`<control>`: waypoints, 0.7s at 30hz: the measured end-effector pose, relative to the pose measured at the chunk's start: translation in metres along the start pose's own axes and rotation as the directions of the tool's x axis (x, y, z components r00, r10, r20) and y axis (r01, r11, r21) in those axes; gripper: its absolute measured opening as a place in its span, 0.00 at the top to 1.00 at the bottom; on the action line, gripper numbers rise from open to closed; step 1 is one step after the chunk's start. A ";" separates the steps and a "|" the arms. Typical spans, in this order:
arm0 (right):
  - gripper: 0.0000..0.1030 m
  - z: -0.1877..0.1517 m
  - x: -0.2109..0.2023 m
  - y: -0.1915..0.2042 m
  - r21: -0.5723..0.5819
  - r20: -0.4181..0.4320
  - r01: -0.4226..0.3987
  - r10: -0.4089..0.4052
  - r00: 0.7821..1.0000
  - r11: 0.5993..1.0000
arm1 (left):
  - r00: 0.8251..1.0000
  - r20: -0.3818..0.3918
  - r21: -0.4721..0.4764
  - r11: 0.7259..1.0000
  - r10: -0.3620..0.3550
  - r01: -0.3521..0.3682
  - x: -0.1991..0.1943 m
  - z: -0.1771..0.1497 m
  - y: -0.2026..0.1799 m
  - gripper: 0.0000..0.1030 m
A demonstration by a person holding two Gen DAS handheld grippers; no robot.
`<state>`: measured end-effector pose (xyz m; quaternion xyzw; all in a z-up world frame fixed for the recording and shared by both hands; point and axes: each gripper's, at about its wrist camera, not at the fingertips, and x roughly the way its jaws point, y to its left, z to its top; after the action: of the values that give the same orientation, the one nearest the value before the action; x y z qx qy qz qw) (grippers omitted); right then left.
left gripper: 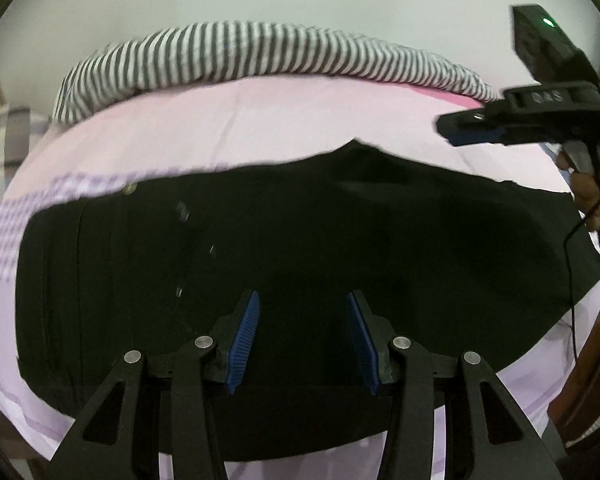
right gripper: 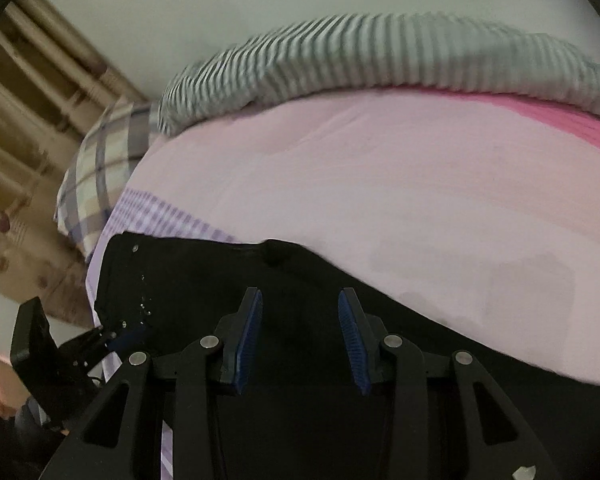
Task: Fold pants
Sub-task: 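Press and smooth the folded trousers with both open tools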
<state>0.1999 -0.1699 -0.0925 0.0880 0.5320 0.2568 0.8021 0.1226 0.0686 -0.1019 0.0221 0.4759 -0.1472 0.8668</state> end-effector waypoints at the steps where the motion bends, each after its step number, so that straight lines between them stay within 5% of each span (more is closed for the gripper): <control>1: 0.63 0.003 0.008 0.003 -0.011 -0.016 -0.002 0.002 1.000 1.000 | 1.000 -0.015 -0.011 1.000 -0.003 0.003 0.003 -0.003 0.003 0.55; 10: 0.60 0.022 0.068 0.026 -0.112 -0.166 -0.036 0.017 0.986 0.993 | 0.999 -0.020 -0.012 0.999 -0.038 0.037 -0.003 -0.023 0.007 0.55; 11: 0.64 0.023 0.069 0.027 -0.122 -0.159 -0.042 0.023 0.987 0.992 | 0.999 -0.019 -0.013 0.999 -0.042 0.042 -0.005 -0.025 0.007 0.55; 12: 0.84 0.024 0.065 0.026 -0.123 -0.152 -0.055 0.036 0.988 0.991 | 0.999 -0.020 -0.013 0.999 -0.044 0.044 -0.006 -0.026 0.008 0.55; 13: 0.90 0.027 0.064 0.025 -0.116 -0.147 -0.057 0.040 0.988 0.992 | 0.999 -0.021 -0.010 0.999 -0.044 0.044 -0.007 -0.027 0.007 0.55; 21: 0.96 0.039 0.067 0.023 -0.121 -0.072 0.030 -0.039 0.997 0.992 | 0.999 -0.033 -0.003 0.999 -0.038 0.038 -0.011 -0.036 0.006 0.55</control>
<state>0.2478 -0.1110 -0.1211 0.0208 0.5467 0.2772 0.7898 0.0893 0.0833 -0.1131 0.0144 0.4906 -0.1626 0.8559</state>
